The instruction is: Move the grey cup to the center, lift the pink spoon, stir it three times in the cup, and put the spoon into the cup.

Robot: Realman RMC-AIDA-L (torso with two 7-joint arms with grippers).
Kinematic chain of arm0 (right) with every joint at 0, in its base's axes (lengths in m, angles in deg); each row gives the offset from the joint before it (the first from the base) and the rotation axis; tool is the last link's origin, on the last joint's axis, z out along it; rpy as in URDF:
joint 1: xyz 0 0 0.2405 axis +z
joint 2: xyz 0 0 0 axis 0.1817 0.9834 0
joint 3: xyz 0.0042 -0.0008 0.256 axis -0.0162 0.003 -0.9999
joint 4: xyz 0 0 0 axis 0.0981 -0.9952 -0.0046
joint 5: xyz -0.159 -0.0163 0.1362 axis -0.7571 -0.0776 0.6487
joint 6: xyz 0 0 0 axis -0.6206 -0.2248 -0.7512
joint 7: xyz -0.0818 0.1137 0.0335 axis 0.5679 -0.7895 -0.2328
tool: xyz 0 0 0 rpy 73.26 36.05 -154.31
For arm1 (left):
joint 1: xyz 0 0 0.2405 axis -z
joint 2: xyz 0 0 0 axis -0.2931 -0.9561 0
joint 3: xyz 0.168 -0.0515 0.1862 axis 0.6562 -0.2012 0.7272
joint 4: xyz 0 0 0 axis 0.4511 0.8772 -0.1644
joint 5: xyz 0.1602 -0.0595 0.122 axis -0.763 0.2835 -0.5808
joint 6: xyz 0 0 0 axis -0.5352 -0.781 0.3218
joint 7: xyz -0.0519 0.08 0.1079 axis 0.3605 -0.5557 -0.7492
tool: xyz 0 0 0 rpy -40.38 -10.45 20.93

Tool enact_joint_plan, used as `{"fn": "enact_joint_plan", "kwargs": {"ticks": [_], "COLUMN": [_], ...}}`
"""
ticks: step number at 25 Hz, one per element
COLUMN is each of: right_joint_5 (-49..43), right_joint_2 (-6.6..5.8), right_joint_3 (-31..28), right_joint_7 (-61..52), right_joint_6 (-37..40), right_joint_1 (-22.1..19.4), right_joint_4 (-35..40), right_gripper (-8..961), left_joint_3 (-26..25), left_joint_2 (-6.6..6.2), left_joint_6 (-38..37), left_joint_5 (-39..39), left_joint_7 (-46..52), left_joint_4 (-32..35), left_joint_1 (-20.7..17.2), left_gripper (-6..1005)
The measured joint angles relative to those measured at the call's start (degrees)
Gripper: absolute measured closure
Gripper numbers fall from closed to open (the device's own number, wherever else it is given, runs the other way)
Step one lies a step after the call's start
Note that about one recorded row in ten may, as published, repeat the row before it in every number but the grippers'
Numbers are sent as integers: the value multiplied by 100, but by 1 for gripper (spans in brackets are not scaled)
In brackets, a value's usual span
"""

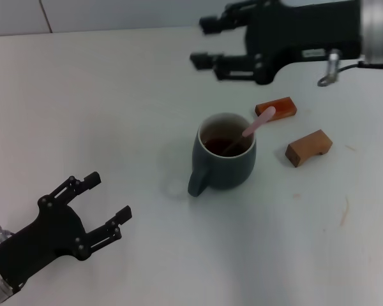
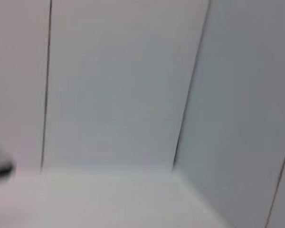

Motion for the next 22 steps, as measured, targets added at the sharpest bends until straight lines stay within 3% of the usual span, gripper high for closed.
{"fn": "enact_joint_plan", "kwargs": {"ticks": [2, 3, 4, 5, 7, 8, 9, 10, 11, 13, 17, 22], "right_joint_5": [436, 1285, 1285, 1812, 1878, 1874, 1874, 1832, 1832, 1833, 1828, 1642], "right_joint_2": [-1, -7, -7, -24, -44, -106, -106, -132, -132, -64, -48, -212], "right_joint_3": [-19, -108, -108, -304, -435, -763, -763, -1128, -1128, -1833, -2238, -2276], "right_joint_7": [364, 1033, 1033, 1512, 1677, 2017, 2017, 2465, 2465, 3377, 4089, 4548], "right_joint_6": [-55, -70, -70, 157, 412, 1031, 1031, 1491, 1491, 1894, 2025, 1735], "right_joint_1": [-148, -334, -334, -377, -350, -250, -250, -197, -197, -309, -522, -677], "right_joint_4": [-257, -872, -872, -1529, -1823, -2507, -2507, -3166, -3166, -4070, -4693, -5599], "right_gripper": [437, 437, 437, 437, 414, 402, 390, 379, 367, 344, 297, 167], "left_joint_3": [0, 0, 0, 0, 0, 0, 0, 0, 0, 1, 74, 203], "left_joint_2": [-1, -1, -1, -1, -1, -2, -2, -2, -2, -2, -2, -8], "left_joint_6": [0, 0, 0, 0, 1, 1, 1, 2, 2, 1, -110, -151], "left_joint_5": [-1, -1, -1, -1, 0, 0, 0, -1, -1, -9, -10, -10], "left_joint_7": [54, 54, 54, 76, 82, 83, 83, 83, 83, 83, 78, -7], "left_joint_4": [-1, -1, -1, -2, -2, -2, -2, -3, -3, -5, -4, 5], "left_joint_1": [-5, -5, -5, -5, -5, -3, -3, -1, -1, 2, -3, -46], "left_gripper": [155, 155, 155, 155, 155, 155, 155, 155, 155, 155, 155, 155]}}
